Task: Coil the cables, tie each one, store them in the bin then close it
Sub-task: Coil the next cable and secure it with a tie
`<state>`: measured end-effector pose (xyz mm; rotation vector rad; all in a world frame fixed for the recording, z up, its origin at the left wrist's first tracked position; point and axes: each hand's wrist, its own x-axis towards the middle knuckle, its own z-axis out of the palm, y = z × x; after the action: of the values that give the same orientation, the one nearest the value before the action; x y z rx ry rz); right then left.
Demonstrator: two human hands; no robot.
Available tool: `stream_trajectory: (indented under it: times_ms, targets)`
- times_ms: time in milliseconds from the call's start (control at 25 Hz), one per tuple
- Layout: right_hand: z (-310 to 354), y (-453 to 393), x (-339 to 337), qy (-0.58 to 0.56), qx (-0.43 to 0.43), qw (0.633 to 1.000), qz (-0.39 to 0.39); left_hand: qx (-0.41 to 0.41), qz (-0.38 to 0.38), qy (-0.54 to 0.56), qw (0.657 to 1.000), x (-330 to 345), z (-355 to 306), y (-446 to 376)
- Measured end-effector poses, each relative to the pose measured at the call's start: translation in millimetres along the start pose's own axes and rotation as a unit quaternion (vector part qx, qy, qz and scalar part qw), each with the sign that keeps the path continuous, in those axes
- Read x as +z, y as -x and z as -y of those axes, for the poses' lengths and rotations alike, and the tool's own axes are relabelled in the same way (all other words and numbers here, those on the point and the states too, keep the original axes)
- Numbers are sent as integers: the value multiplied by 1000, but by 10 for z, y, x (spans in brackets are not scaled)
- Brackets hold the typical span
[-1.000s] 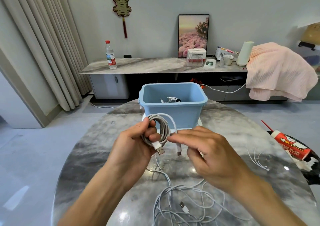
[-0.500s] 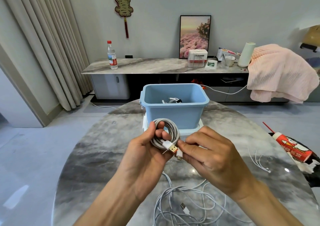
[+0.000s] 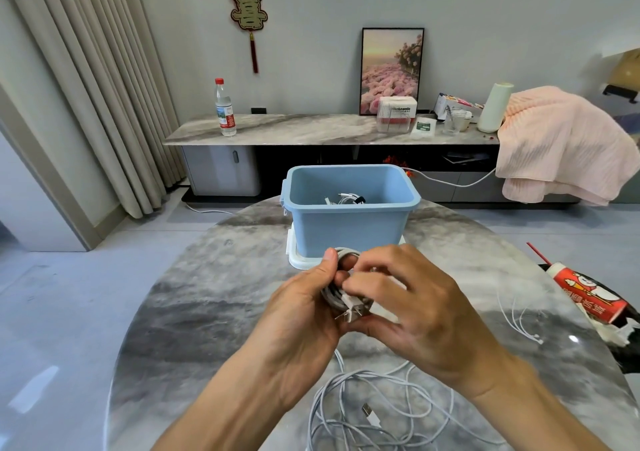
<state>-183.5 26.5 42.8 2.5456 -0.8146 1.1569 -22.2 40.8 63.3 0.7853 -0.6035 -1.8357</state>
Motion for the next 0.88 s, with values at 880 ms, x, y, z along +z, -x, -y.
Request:
stream_trajectory:
  times_ms: [880]
  targets:
    - [98, 71, 224, -67, 191, 978, -53, 64, -5, -183, 981, -158, 46, -80]
